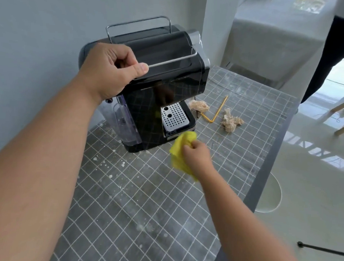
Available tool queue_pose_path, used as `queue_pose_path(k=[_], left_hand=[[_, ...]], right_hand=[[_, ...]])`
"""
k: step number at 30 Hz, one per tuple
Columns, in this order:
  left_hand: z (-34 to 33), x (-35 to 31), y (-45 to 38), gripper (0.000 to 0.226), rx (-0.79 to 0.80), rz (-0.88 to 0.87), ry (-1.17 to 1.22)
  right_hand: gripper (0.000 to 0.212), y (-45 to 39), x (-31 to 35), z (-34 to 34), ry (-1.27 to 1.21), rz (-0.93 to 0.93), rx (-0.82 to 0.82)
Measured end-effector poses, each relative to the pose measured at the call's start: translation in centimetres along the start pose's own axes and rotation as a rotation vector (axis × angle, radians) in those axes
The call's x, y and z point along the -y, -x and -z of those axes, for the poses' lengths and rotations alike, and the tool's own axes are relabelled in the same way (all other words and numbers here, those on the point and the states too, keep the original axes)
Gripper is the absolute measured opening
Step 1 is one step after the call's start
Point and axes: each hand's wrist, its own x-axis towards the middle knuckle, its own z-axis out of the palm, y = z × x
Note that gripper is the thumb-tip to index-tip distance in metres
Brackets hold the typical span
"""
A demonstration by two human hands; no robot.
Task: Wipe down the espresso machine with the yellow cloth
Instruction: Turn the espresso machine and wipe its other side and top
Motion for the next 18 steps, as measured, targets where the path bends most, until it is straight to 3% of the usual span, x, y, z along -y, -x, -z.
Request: queue_pose_path(k=[2, 5, 9, 12, 15, 18], left_hand=[[0.1, -0.2, 0.1, 0.027, 0.002, 0.026, -0.001], [0.5, -0.6, 0.0, 0.015, -0.017, 0.067, 0.045], [0.7, -0.4, 0.4, 0.019, -0.118, 0.125, 0.015], [-0.1, -0.5, 1.8, 0.024, -0.229, 0.093, -0.097], [-0.1, -0.3, 2.5, 0.023, -0.247, 0.082, -0.102], [0.1, 0.2, 2.9, 0.02, -0.222, 0.031, -0.063]], right_hand=[[0.009, 1.5, 0.9, 3.7, -0.044, 0.085, -0.225], [0.008, 4.1, 4.8, 7.4, -0.152, 0.382, -0.48], [0.023, 3.5, 10.7, 6.9, 0.102, 0.819, -0.647], [0.036, 3.1, 12.6, 3.9, 0.348, 1.001, -0.63], [0.025, 3.8, 12.5, 0.8, 0.457, 1.21, -0.492], [0.028, 2.7, 12.3, 2.1, 0.468, 1.226, -0.518]])
